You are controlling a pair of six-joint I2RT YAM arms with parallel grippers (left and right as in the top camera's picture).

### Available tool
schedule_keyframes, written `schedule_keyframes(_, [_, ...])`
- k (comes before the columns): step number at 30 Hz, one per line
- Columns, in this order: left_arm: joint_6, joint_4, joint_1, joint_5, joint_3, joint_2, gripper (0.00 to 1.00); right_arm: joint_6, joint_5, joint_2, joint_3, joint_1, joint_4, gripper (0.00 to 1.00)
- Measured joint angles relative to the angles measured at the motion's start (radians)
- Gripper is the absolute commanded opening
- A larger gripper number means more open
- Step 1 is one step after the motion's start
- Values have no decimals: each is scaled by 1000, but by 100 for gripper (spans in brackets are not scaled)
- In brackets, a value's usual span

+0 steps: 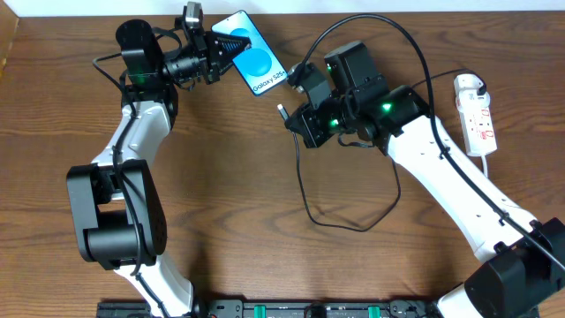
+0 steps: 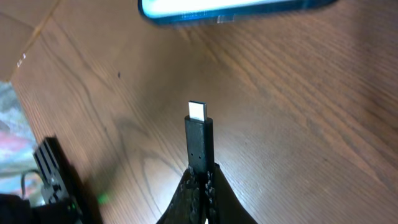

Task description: Plug charger to phone and switch on socket

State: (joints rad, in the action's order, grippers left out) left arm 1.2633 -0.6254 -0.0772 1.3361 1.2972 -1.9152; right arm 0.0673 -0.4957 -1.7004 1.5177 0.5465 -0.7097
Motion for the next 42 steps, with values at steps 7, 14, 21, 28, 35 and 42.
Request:
schedule_keyframes(7, [-4, 0, 10, 3, 0, 0, 7, 65, -1, 0, 0, -11, 16, 1])
schedule_keyframes(14, [-4, 0, 14, 30, 0, 0, 7, 82, -22, 0, 0, -39, 22, 1])
schedule_keyframes(21, [-4, 0, 14, 47, 0, 0, 7, 83, -61, 0, 0, -41, 37, 1])
schedule_keyframes(28, [-4, 0, 20, 49, 0, 0, 7, 83, -73, 0, 0, -42, 37, 1])
schedule_keyframes(35, [-4, 0, 29, 49, 0, 0, 7, 84, -88, 0, 0, -42, 34, 1])
schedule_keyframes(42, [-4, 0, 29, 49, 0, 0, 7, 85, -96, 0, 0, -42, 28, 1])
